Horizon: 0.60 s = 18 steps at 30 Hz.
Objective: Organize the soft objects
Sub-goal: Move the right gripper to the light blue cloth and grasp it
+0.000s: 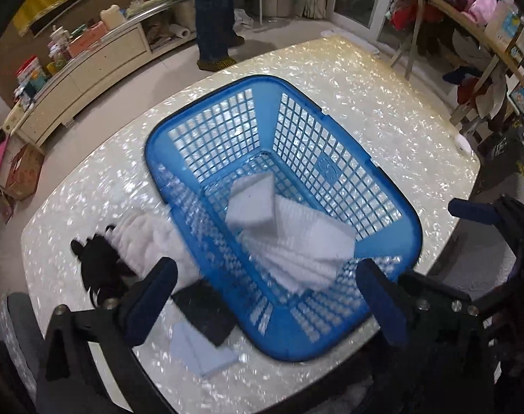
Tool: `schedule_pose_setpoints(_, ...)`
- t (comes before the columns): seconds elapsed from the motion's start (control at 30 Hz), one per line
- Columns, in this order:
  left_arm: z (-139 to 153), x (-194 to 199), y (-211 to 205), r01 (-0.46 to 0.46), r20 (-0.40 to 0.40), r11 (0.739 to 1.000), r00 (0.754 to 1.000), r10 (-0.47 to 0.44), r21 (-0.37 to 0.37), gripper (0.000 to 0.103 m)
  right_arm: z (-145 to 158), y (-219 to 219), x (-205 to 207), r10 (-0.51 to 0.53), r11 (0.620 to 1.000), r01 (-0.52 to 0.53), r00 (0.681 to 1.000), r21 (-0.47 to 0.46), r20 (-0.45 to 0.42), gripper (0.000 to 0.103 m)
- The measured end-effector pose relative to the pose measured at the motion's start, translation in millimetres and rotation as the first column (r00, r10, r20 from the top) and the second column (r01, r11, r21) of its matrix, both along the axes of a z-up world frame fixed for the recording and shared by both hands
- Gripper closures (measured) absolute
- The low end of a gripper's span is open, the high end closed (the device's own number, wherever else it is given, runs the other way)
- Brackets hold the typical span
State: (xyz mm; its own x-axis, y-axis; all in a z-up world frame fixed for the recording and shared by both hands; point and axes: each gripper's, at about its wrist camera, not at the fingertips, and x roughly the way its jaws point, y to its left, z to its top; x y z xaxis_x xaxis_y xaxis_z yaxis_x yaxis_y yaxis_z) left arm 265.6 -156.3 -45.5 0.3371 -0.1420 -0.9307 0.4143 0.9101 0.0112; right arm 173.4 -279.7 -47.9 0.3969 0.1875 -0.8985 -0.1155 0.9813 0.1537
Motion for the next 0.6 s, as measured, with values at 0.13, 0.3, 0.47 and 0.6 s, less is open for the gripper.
schedule_pose_setpoints(0.13, 9, -18, 21, -0.043, 0.004, 0.999, 0.999, 0.043, -0.016, 0.000, 7, 21, -13, 0.043, 0.999, -0.042, 0.999, -0.011, 0.013, 0.000)
schedule_pose_setpoints(0.3, 13, -42, 58, -0.090, 0.019, 0.996, 0.996, 0.090, -0.023, 0.000, 12, 48, -28, 0.097, 0.995, -0.096, 0.995, -0.031, 0.018, 0.000)
schedule_pose_setpoints(0.47, 12, -68, 98, -0.150, 0.029, 0.988, 0.988, 0.151, -0.025, 0.000, 13, 71, -33, 0.128, 0.991, -0.128, 0.991, -0.036, 0.023, 0.000)
schedule_pose_setpoints(0.6, 9, -83, 126, -0.189, 0.028, 0.982, 0.981, 0.189, -0.024, 0.000, 13, 96, -34, 0.164, 0.986, -0.162, 0.986, -0.048, 0.030, 0.000)
